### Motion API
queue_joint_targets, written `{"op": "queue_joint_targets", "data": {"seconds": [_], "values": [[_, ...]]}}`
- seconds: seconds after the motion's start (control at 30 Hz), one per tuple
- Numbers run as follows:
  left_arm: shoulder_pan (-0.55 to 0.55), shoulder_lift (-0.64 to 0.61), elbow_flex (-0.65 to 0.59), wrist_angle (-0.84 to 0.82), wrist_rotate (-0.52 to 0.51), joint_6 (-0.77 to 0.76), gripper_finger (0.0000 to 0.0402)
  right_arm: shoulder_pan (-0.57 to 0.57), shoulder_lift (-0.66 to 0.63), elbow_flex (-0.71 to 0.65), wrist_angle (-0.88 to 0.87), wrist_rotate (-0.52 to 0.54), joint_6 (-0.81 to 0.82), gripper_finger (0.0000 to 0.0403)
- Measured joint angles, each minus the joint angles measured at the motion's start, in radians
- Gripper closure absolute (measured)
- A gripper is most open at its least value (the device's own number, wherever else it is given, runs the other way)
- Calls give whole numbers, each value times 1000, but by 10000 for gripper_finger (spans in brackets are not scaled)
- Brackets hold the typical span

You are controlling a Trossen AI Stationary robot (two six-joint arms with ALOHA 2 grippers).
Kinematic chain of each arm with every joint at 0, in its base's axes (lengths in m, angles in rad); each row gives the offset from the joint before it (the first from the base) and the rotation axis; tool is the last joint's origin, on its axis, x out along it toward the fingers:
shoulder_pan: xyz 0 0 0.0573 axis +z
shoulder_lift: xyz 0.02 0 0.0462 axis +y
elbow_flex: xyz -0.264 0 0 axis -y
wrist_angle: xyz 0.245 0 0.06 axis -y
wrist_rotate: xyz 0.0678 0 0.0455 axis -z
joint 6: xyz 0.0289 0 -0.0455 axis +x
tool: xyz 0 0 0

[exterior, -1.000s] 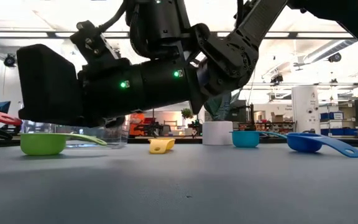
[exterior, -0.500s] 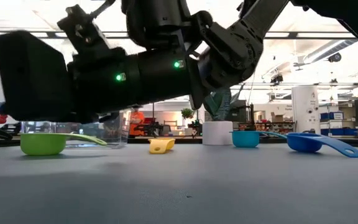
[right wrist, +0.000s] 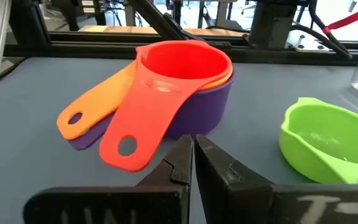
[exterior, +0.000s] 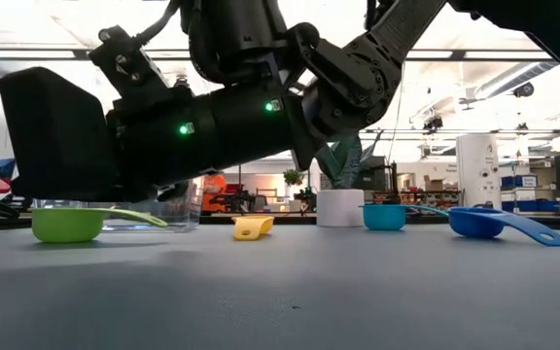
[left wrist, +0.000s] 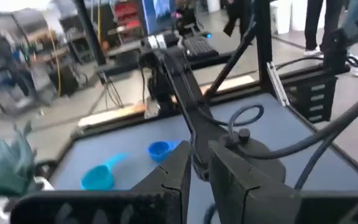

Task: Nest measuring cups in basket
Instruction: Stack the red measuring cup on top of the orange measuring cup

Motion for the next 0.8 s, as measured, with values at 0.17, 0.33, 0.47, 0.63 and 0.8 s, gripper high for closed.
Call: {"op": "queue_joint_targets", "data": {"seconds": [0.17,0.33,0.47,0.63,0.8], "values": [[0,45,34,-96,0,-173,364,7,0,0,-5,-3,19,394],[-13,90,42,-142,0,-325,364,19,0,0,-5,-3,18,394],[-34,86,43,-176,0,-396,364,35,0,0,-5,-2,-5,394],[-54,70,45,-172,-4,-409,364,49,0,0,-12,14,-42,394],[-58,64,45,-171,-7,-416,364,35,0,-1,-20,45,-32,394]]}}
